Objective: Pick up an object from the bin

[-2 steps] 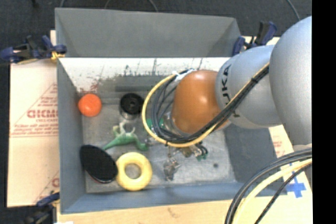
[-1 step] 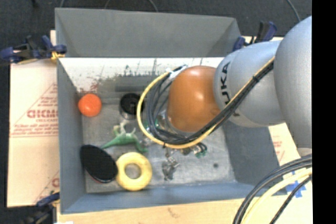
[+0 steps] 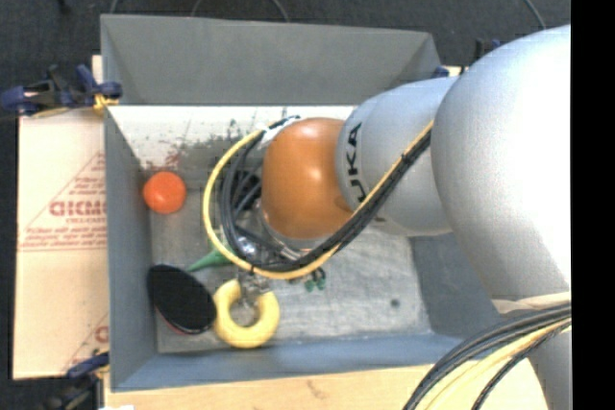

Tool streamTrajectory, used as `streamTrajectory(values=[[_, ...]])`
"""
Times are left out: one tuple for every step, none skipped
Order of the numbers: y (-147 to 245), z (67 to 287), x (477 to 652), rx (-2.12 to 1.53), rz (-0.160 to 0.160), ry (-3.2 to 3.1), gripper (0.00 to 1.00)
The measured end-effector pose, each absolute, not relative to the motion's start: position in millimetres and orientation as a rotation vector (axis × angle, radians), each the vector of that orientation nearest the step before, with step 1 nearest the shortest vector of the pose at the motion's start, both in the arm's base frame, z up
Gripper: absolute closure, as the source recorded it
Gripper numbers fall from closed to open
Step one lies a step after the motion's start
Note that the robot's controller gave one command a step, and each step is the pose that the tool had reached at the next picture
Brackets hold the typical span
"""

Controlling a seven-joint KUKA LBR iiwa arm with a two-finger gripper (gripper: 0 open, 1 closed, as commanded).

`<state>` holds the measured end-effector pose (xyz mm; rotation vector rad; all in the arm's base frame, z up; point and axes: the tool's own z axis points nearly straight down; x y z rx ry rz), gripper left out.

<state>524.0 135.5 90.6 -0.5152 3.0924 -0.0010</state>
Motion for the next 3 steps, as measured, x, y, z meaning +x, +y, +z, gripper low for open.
streamTrajectory(values=[[136,91,524.1,-0.517,-0.001,3.092,1.00],[138,129,519.0,-0.529,-0.002,3.101,1.00],[140,144,520.6,-0.533,-0.002,3.098,1.00]])
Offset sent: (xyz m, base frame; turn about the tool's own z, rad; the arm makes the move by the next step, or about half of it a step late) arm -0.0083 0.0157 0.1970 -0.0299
